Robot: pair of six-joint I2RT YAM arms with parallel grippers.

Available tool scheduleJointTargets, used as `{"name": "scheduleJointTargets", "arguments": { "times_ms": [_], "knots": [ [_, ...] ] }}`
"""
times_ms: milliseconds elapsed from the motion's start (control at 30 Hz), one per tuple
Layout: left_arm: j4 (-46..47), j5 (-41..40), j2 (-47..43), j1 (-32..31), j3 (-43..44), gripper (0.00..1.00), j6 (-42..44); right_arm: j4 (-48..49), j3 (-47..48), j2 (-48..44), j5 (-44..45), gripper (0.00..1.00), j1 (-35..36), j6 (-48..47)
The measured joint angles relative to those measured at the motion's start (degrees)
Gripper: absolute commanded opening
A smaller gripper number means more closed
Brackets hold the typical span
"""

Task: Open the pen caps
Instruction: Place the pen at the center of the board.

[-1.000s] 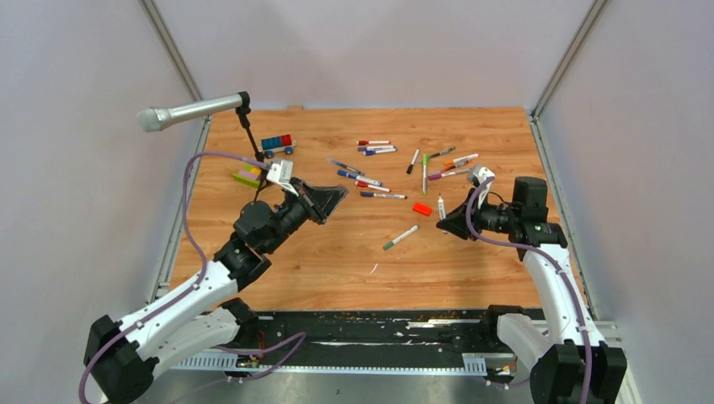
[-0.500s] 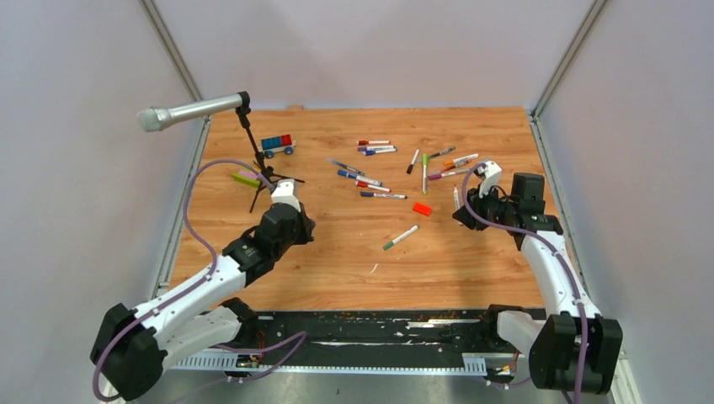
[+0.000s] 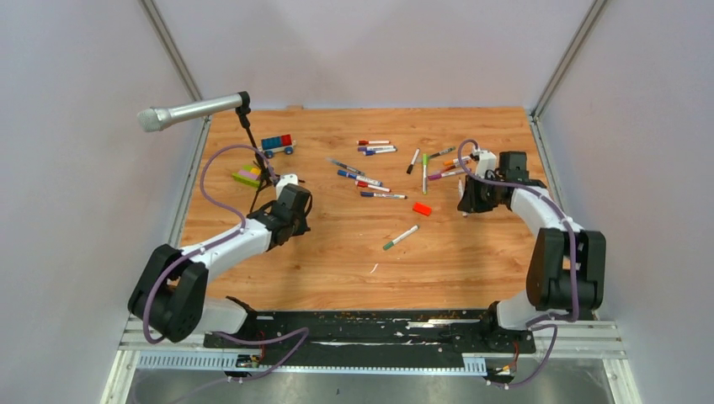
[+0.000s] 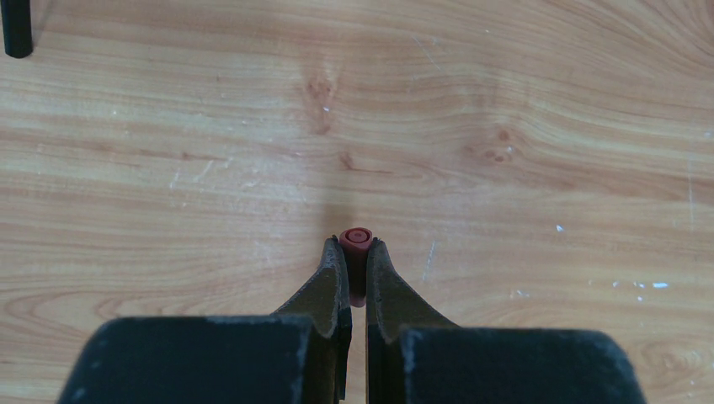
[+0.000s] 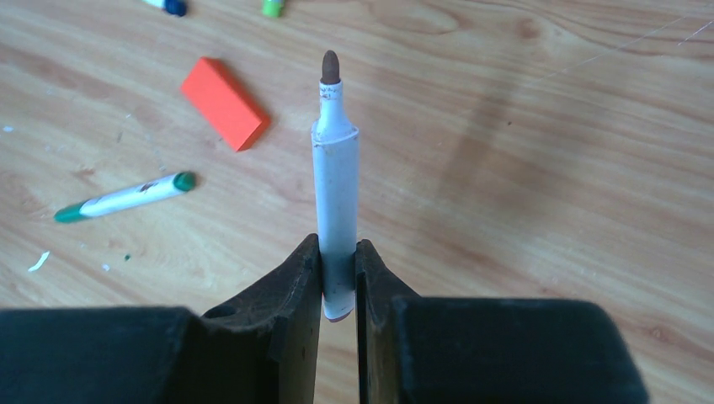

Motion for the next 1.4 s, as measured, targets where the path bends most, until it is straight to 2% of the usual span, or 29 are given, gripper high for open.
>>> {"name": "scheduleJointTargets", "arguments": {
  "times_ms": [267,467,733,900,1067,1200,1400],
  "knots": [
    [-1.0,-2.0,5.3,0.9,1.7,0.0,1.2,-1.7,4.9,12.4,5.8,0.04,0.0,1.3],
    [-0.8,-2.1,8.3,2.3,1.7,0.05,1.5,-2.6,4.9,13.5,8.7,0.11,0.0,1.5],
    [1.0,-1.5,10.5,3.2,2.9,0.15,2.2,-2.6,4.9,13.9,9.8,0.26,0.0,1.5],
    [1.3,-1.0,10.9,3.6,3.2,0.27,2.6,-2.6,5.0,13.9,9.4,0.36,0.1,1.7],
    [0.8,-0.3,10.6,3.8,3.3,0.43,2.8,-2.6,5.0,13.7,9.0,0.4,0.2,1.7],
    [-1.5,1.3,8.8,3.8,3.3,0.5,3.3,-3.4,5.0,12.9,9.2,0.46,0.1,1.2],
    [-4.9,4.2,1.5,3.8,3.3,0.61,4.5,-6.5,4.5,4.3,6.1,0.52,-0.6,-2.4]
  ]
}}
